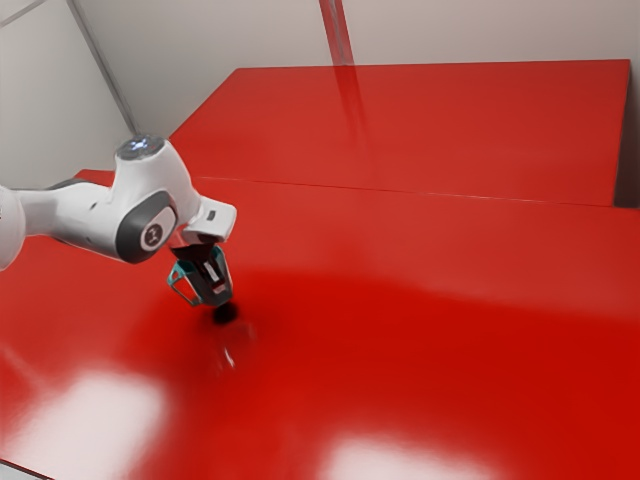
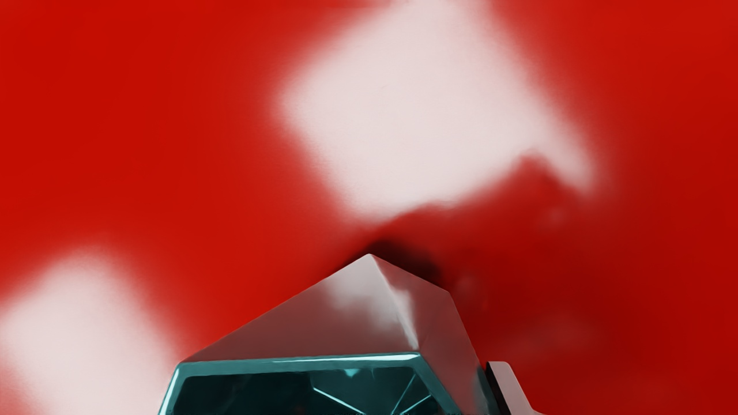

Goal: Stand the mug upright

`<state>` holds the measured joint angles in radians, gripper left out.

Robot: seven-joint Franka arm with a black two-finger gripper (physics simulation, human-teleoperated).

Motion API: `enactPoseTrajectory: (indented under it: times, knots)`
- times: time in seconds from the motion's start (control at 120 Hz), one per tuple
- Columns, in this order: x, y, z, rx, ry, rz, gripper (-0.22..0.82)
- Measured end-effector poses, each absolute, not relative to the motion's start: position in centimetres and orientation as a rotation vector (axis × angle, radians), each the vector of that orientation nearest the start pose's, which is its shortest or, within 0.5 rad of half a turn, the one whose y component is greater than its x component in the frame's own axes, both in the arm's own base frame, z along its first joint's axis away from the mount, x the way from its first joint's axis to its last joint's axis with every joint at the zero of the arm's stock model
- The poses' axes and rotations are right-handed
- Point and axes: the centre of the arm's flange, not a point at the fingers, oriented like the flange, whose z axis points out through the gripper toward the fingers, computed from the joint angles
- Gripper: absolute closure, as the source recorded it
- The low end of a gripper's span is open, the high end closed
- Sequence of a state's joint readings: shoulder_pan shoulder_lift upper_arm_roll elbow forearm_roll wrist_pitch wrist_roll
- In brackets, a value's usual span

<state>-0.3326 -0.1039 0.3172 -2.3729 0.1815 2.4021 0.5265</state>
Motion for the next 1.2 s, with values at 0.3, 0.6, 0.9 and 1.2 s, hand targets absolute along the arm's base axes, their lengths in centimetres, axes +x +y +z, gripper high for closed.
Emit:
enactPoseTrajectory:
  times: [0.3,0.6,0.9,1.2]
  knots:
    - [48.8,-1.9,36.8,-2.846,0.903,-0.145,0.78]
    - [48.2,-2.1,36.1,-2.942,0.751,-0.128,0.78]
    - [48.2,-2.7,35.8,-3.019,0.642,-0.143,0.78]
    - [48.2,-3.0,35.8,-3.042,0.612,-0.148,0.65]
